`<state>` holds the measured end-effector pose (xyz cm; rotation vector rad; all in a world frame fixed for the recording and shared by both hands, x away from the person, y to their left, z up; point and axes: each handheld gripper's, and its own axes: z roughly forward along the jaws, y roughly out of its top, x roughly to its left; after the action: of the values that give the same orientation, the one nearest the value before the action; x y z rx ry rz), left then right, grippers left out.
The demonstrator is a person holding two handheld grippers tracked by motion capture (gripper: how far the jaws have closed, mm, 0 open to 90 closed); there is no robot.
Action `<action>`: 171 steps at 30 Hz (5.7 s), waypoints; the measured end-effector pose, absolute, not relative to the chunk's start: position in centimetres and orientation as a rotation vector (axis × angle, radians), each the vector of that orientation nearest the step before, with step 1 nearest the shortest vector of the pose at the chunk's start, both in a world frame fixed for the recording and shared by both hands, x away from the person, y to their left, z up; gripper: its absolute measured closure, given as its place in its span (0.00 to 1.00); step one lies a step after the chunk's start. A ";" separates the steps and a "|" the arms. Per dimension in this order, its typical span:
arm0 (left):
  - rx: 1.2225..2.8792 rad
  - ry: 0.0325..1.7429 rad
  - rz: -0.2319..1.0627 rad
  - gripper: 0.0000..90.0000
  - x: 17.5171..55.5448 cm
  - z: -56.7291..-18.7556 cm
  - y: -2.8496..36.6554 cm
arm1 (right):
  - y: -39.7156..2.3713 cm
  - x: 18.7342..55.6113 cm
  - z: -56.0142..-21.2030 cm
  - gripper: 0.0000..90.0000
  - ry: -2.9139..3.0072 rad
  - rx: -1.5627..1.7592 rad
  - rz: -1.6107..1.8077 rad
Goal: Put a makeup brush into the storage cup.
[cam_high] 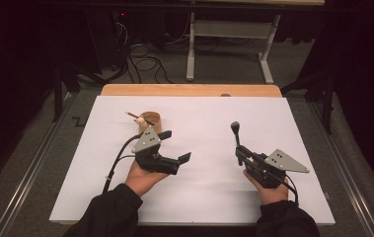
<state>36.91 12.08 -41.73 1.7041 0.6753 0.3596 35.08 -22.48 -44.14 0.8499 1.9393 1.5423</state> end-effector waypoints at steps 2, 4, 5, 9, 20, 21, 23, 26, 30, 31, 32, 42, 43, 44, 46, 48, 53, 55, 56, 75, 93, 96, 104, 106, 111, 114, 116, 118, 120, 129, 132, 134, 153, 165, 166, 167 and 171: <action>1.699 0.671 0.353 0.03 36.9 -41.7 11.8 | -22.2 35.0 -44.1 0.89 1.941 0.837 1.547; 1.695 0.670 0.345 0.03 36.9 -41.7 11.6 | -21.9 35.0 -44.0 0.90 1.943 0.829 1.552; 1.693 0.669 0.343 0.03 36.9 -41.7 11.5 | -21.7 34.9 -44.0 0.89 1.945 0.822 1.553; 1.693 0.664 0.332 0.03 36.9 -41.8 11.2 | -21.0 34.8 -43.9 0.90 1.954 0.802 1.561; 1.699 0.655 0.302 0.03 36.5 -42.1 10.9 | -18.5 34.7 -44.0 0.89 1.995 0.738 1.572; 1.700 0.653 0.299 0.03 36.4 -42.1 10.9 | -18.3 34.6 -44.0 0.89 2.000 0.733 1.573; 1.701 0.649 0.291 0.03 36.4 -42.1 10.9 | -17.7 34.5 -44.1 0.90 2.009 0.725 1.575; 1.700 0.646 0.283 0.04 36.3 -42.1 10.8 | -17.2 34.4 -44.1 0.89 2.020 0.714 1.579; 1.700 0.648 0.271 0.04 36.3 -42.1 10.8 | -16.3 34.3 -44.2 0.89 2.033 0.696 1.591; 1.699 0.649 0.270 0.05 36.3 -42.1 10.8 | -16.0 34.2 -44.3 0.90 2.039 0.690 1.595; 1.698 0.650 0.270 0.05 36.3 -42.1 10.8 | -15.9 34.2 -44.3 0.89 2.040 0.685 1.597; 1.683 0.648 0.240 0.08 36.3 -42.0 11.0 | -14.1 33.9 -44.5 0.89 2.065 0.657 1.621; 1.681 0.648 0.238 0.08 36.3 -42.0 11.0 | -13.9 33.8 -44.5 0.89 2.066 0.654 1.625; 1.679 0.648 0.238 0.09 36.3 -42.0 11.0 | -13.7 33.8 -44.5 0.89 2.073 0.656 1.631; 1.679 0.648 0.234 0.09 36.2 -42.0 11.1 | -13.4 33.8 -44.6 0.89 2.082 0.649 1.632; 1.677 0.647 0.232 0.10 36.2 -41.9 11.1 | -13.1 33.7 -44.6 0.89 2.089 0.644 1.635; 1.672 0.646 0.226 0.12 36.2 -41.9 11.2 | -12.6 33.6 -44.7 0.89 2.096 0.634 1.647; 1.669 0.648 0.221 0.14 36.2 -41.9 11.3 | -12.4 33.5 -44.7 0.89 2.095 0.631 1.648; 1.666 0.650 0.219 0.15 36.2 -41.9 11.3 | -12.4 33.5 -44.7 0.89 2.097 0.632 1.648; 1.638 0.643 0.172 0.49 36.3 -42.3 11.8 | -12.2 33.5 -44.8 0.89 2.105 0.624 1.645; 1.638 0.628 0.157 0.72 36.2 -42.6 11.7 | -12.2 33.5 -44.9 0.89 2.112 0.620 1.630; 1.629 0.630 0.146 0.74 36.2 -42.6 11.7 | -12.1 33.5 -44.9 0.89 2.113 0.620 1.626; 1.626 0.622 0.152 0.78 36.1 -42.5 11.7 | -12.2 33.5 -44.9 0.89 2.105 0.620 1.626; 1.626 0.619 0.152 0.79 36.0 -42.6 11.7 | -12.2 33.5 -44.9 0.89 2.102 0.621 1.625; 1.620 0.610 0.145 0.83 36.0 -42.6 11.7 | -12.2 33.5 -44.9 0.89 2.100 0.620 1.623; 1.618 0.602 0.141 0.84 36.0 -42.6 11.7 | -12.2 33.5 -44.9 0.89 2.099 0.619 1.622; 1.616 0.596 0.144 0.85 35.9 -42.6 11.6 | -12.2 33.5 -44.9 0.89 2.099 0.618 1.623; 1.616 0.591 0.146 0.85 35.9 -42.6 11.6 | -12.2 33.5 -44.9 0.89 2.099 0.618 1.624; 1.618 0.586 0.148 0.85 35.9 -42.6 11.6 | -12.1 33.5 -44.9 0.89 2.099 0.617 1.624; 1.622 0.581 0.156 0.86 35.8 -42.6 11.5 | -12.1 33.5 -44.9 0.89 2.106 0.618 1.631; 1.622 0.582 0.157 0.86 35.8 -42.6 11.5 | -12.1 33.5 -45.0 0.89 2.106 0.619 1.630; 1.623 0.582 0.156 0.86 35.8 -42.6 11.5 | -12.1 33.5 -45.0 0.89 2.106 0.619 1.629; 1.626 0.579 0.164 0.86 35.7 -42.5 11.7 | -12.1 33.6 -45.1 0.78 2.136 0.640 1.634; 1.643 0.588 0.201 0.86 35.8 -42.4 12.1 | -12.1 33.6 -45.1 0.64 2.137 0.651 1.622; 1.643 0.588 0.203 0.86 35.8 -42.4 12.2 | -12.1 33.6 -45.1 0.62 2.136 0.653 1.621; 1.643 0.588 0.207 0.86 35.8 -42.4 12.2 | -12.1 33.6 -45.1 0.60 2.137 0.655 1.620; 1.652 0.592 0.217 0.86 35.9 -42.4 12.3 | -12.1 33.7 -45.1 0.54 2.149 0.664 1.614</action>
<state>35.88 12.33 -42.37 1.6518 0.5916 0.2170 33.70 -12.08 -45.11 0.6637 2.1494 1.6143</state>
